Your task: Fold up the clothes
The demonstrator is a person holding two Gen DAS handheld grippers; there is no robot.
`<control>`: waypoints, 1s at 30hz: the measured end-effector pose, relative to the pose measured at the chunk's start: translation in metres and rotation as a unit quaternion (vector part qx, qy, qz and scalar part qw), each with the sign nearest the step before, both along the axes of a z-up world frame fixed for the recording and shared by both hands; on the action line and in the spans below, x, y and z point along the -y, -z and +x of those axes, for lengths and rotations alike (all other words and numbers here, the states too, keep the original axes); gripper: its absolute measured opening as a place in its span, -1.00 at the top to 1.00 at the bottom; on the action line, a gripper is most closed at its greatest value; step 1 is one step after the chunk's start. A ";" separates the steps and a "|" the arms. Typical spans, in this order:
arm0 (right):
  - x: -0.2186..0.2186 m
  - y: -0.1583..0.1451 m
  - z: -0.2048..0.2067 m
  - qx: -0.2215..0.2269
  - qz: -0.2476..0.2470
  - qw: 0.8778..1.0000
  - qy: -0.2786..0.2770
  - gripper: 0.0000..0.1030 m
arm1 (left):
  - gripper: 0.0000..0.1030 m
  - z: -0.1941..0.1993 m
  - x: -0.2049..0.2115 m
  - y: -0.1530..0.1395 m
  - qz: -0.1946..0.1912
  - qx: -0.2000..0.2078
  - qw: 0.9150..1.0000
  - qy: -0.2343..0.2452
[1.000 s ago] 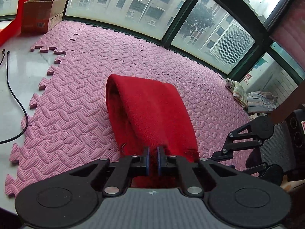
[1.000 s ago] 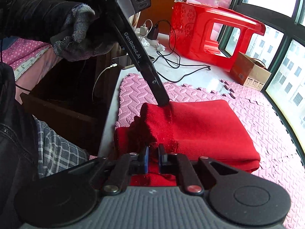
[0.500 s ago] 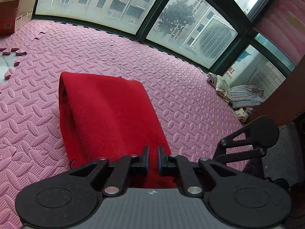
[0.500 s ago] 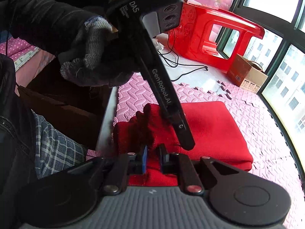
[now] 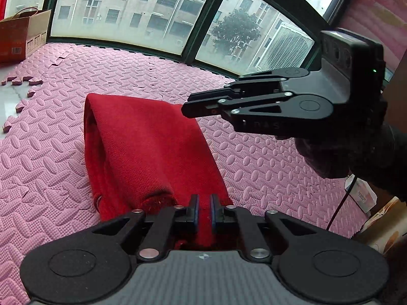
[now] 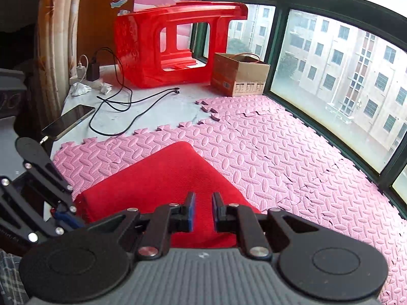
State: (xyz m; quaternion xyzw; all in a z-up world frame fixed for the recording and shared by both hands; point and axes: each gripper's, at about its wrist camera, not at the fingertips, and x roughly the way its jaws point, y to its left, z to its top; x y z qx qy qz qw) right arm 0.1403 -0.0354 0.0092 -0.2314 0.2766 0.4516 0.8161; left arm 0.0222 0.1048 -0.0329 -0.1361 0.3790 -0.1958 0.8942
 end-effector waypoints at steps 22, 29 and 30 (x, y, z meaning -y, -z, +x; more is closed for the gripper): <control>-0.077 0.041 -0.002 -0.063 -0.044 0.994 -0.075 0.71 | 0.82 -0.013 0.007 0.014 0.001 0.011 1.000 -0.006; -0.092 0.031 0.009 -0.053 -0.035 0.996 -0.061 0.71 | 0.82 -0.011 0.004 0.016 -0.008 0.010 1.000 -0.005; -0.097 0.034 0.013 -0.055 -0.044 0.996 -0.060 0.71 | 0.82 -0.011 0.004 0.016 -0.008 0.010 1.000 -0.005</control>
